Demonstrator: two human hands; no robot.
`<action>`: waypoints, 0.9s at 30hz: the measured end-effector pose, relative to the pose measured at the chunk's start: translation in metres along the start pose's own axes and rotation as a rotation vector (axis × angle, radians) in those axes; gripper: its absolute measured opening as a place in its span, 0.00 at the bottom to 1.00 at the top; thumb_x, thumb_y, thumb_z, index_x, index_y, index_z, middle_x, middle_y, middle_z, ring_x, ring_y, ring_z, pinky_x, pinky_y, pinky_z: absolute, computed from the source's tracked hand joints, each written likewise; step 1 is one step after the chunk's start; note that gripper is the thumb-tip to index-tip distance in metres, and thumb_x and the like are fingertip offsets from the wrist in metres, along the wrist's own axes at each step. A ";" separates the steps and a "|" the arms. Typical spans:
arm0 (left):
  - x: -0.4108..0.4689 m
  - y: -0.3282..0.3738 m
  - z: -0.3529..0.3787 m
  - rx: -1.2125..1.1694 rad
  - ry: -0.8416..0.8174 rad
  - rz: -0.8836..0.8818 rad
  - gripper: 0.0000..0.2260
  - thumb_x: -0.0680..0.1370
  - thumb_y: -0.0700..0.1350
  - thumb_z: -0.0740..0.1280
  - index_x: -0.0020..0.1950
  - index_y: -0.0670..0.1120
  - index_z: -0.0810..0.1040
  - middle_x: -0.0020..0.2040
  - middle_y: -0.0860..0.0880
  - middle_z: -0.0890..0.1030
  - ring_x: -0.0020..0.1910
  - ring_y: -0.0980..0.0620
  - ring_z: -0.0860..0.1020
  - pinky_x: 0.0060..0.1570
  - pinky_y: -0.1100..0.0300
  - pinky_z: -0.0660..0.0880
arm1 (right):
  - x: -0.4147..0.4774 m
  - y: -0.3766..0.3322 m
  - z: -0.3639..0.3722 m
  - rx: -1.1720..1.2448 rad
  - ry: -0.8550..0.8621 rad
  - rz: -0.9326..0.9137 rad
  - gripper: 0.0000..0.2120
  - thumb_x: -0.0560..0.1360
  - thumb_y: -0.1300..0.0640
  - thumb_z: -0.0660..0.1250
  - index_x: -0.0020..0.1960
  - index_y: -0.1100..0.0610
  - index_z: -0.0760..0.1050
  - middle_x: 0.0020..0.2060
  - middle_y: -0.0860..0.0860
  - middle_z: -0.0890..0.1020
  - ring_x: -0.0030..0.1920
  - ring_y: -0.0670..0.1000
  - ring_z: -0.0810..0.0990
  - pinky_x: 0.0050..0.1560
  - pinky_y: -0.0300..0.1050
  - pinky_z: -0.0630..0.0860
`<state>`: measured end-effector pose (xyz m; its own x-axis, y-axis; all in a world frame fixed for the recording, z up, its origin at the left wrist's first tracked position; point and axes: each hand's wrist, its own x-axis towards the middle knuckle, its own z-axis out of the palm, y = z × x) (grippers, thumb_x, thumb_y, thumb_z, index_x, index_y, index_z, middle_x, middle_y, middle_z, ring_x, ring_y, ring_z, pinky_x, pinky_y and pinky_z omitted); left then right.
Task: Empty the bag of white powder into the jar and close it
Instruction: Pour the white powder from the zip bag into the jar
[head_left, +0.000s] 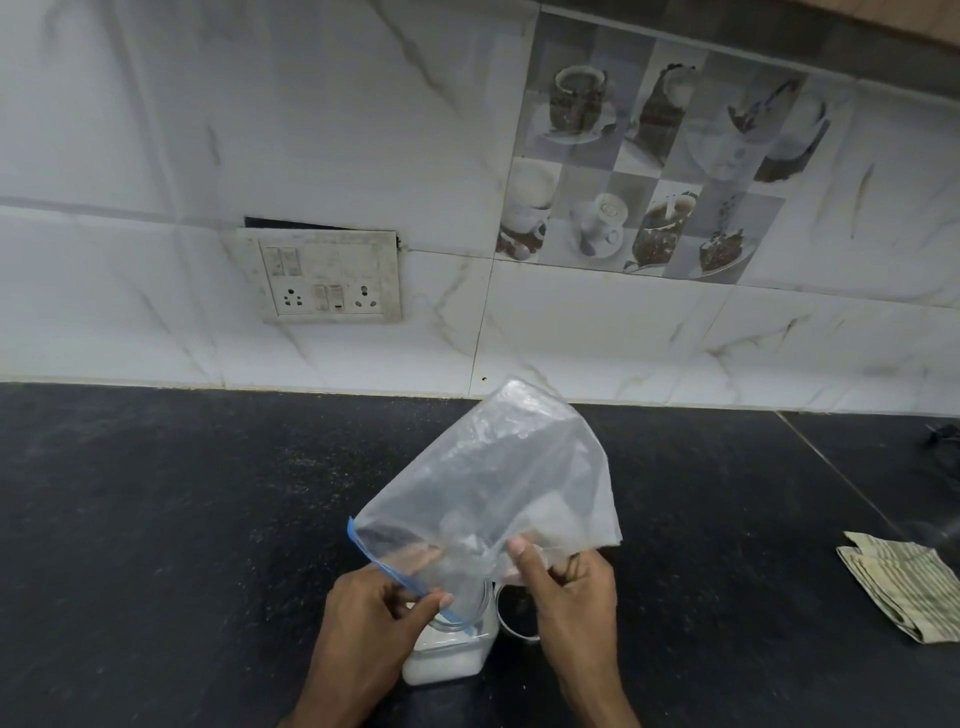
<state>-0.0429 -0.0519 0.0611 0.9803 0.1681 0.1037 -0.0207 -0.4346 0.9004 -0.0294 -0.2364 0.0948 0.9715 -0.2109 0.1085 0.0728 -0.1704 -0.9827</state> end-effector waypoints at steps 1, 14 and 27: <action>0.000 0.000 0.000 -0.009 0.005 -0.003 0.08 0.64 0.45 0.82 0.35 0.56 0.86 0.33 0.56 0.86 0.30 0.54 0.82 0.34 0.55 0.80 | 0.001 -0.001 0.000 0.010 -0.011 -0.005 0.07 0.73 0.57 0.76 0.41 0.61 0.84 0.34 0.54 0.87 0.38 0.51 0.87 0.45 0.48 0.83; 0.002 -0.005 -0.002 -0.024 -0.033 -0.020 0.06 0.64 0.46 0.82 0.37 0.52 0.87 0.32 0.55 0.86 0.33 0.53 0.85 0.38 0.49 0.82 | -0.002 0.018 0.009 -0.113 -0.082 0.054 0.20 0.57 0.46 0.84 0.39 0.58 0.84 0.30 0.60 0.84 0.28 0.53 0.77 0.30 0.50 0.75; 0.000 0.003 -0.005 -0.031 -0.044 0.011 0.12 0.65 0.50 0.81 0.39 0.65 0.82 0.31 0.57 0.85 0.26 0.56 0.78 0.34 0.53 0.80 | -0.006 0.028 0.012 -0.084 -0.172 0.159 0.24 0.63 0.43 0.81 0.55 0.53 0.83 0.49 0.46 0.87 0.54 0.48 0.85 0.52 0.37 0.80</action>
<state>-0.0441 -0.0488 0.0655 0.9876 0.1243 0.0956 -0.0370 -0.4081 0.9122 -0.0300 -0.2285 0.0648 0.9938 -0.0756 -0.0810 -0.0963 -0.2287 -0.9687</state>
